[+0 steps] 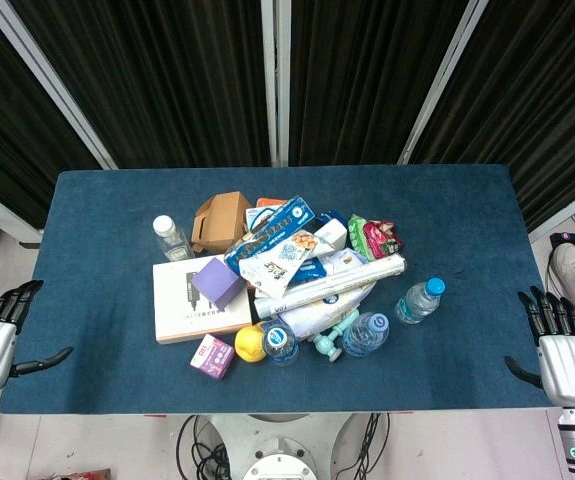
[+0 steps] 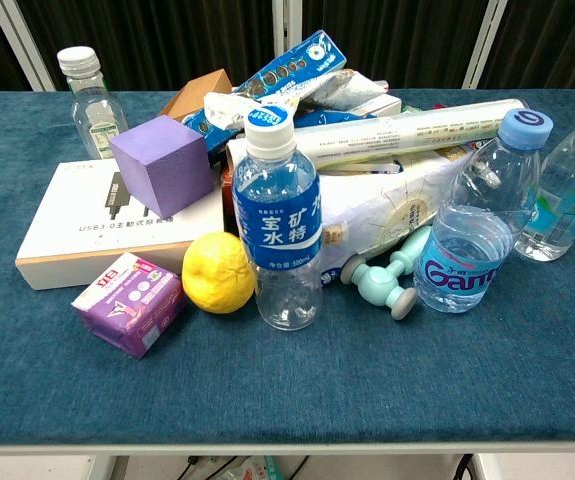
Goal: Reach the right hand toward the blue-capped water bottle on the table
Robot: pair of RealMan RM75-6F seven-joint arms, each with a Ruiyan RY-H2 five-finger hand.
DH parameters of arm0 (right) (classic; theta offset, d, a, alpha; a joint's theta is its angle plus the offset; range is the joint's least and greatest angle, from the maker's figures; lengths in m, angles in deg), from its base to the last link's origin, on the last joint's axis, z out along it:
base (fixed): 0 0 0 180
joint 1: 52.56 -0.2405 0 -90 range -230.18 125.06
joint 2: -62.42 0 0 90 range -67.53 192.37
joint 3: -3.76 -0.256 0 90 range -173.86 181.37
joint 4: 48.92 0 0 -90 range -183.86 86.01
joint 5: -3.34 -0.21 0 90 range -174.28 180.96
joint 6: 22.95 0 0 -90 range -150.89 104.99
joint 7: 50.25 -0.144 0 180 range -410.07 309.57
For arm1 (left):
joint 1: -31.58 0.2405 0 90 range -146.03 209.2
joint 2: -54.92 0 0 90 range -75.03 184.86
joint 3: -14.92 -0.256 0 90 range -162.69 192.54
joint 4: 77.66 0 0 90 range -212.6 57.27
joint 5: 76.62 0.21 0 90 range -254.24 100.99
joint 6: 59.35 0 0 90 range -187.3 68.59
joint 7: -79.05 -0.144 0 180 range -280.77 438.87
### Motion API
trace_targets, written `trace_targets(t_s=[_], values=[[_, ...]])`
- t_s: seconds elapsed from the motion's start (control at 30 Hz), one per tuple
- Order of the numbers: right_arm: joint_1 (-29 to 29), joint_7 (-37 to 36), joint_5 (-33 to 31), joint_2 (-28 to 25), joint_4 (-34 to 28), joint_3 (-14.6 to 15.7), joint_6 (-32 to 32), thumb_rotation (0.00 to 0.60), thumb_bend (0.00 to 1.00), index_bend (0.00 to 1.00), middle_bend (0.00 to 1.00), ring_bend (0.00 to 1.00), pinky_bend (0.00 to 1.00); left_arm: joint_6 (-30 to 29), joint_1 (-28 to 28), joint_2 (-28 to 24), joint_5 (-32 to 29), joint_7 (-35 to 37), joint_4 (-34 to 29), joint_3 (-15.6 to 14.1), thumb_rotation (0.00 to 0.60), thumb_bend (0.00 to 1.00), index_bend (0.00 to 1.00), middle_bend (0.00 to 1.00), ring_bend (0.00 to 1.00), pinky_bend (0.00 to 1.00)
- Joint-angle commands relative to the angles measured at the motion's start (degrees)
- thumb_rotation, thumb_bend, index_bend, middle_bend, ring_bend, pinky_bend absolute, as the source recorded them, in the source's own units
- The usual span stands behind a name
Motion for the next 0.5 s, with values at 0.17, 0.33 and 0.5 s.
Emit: trace_targets(t_s=[0.17,0.33,0.5], values=[[0.1,-0.3,-0.2,0.7,0.9,-0.2,0.3,0.6,0.1,0.0,0.0,0.0,0.0,0.0,0.0,-0.1,-0.1,-0.2,-0.3,0.0,0.161,0.03,0.09,0.11,0.14,0.25],[-1.0,-2.3,-2.1,1.6,2.3,-1.2,-2.0,0.6,0.1,0.0,0.0,0.0,0.0,0.1,0.2,-0.2,-0.1,-0.2,-0.5,-0.2,0.162,0.03,0.09,0.11,0.14,0.25],[-4.7,-5.7,-4.9,3.8,4.9,-3.0,-8.3,0.6,0.1,0.0,0.0,0.0,0.0,0.7,0.3,0.2,-0.3,0.1,-0.2,-0.7,0.164,0.03,0.09,0.11,0.14,0.25]])
